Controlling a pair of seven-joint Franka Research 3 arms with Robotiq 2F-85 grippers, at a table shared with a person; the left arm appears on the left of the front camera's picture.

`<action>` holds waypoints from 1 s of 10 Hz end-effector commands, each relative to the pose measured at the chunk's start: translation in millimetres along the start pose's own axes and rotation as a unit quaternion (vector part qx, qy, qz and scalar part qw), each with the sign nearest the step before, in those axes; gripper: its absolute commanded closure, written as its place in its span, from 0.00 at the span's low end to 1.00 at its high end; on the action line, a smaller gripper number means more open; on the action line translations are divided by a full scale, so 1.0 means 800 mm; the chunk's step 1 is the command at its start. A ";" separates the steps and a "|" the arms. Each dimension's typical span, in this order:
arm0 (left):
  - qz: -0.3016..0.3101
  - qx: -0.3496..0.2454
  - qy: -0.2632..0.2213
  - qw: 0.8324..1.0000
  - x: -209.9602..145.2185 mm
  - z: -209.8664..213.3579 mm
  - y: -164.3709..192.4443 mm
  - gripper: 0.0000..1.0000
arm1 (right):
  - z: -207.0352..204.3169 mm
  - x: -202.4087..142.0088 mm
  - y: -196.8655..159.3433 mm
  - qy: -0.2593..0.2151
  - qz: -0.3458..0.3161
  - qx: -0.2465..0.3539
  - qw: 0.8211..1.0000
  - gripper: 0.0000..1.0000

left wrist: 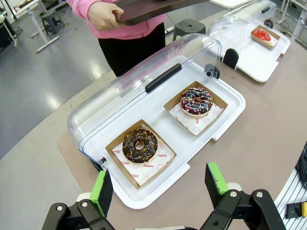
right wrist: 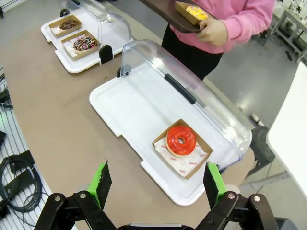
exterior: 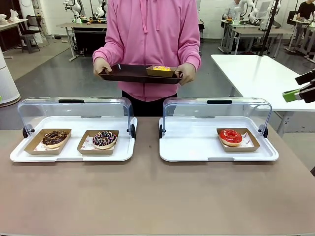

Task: Provide the desired donut to the person.
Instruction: Pick up and lift the Paper togo box containing the Donut pointed at by the person.

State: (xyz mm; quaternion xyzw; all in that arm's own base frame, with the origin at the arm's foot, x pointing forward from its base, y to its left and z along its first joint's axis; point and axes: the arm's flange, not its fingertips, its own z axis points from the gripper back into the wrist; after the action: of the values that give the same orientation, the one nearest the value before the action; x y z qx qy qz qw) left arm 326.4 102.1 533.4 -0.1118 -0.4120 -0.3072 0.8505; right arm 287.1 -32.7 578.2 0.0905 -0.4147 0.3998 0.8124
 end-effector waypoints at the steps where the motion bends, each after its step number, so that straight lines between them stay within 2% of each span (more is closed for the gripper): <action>1: 0.000 -0.003 -0.002 1.000 -0.002 -0.001 0.001 0.00 | 0.000 -0.002 0.001 0.009 -0.007 -0.002 1.000 0.00; 10: 0.000 -0.003 -0.002 1.000 -0.002 -0.001 0.001 0.00 | 0.000 -0.002 0.001 0.009 -0.007 -0.002 1.000 0.00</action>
State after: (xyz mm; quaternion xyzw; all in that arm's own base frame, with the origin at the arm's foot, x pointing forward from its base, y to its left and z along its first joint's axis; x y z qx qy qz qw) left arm 326.4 102.1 533.4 -0.1118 -0.4120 -0.3072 0.8505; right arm 287.2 -33.6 577.9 0.0913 -0.4150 0.3989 0.8126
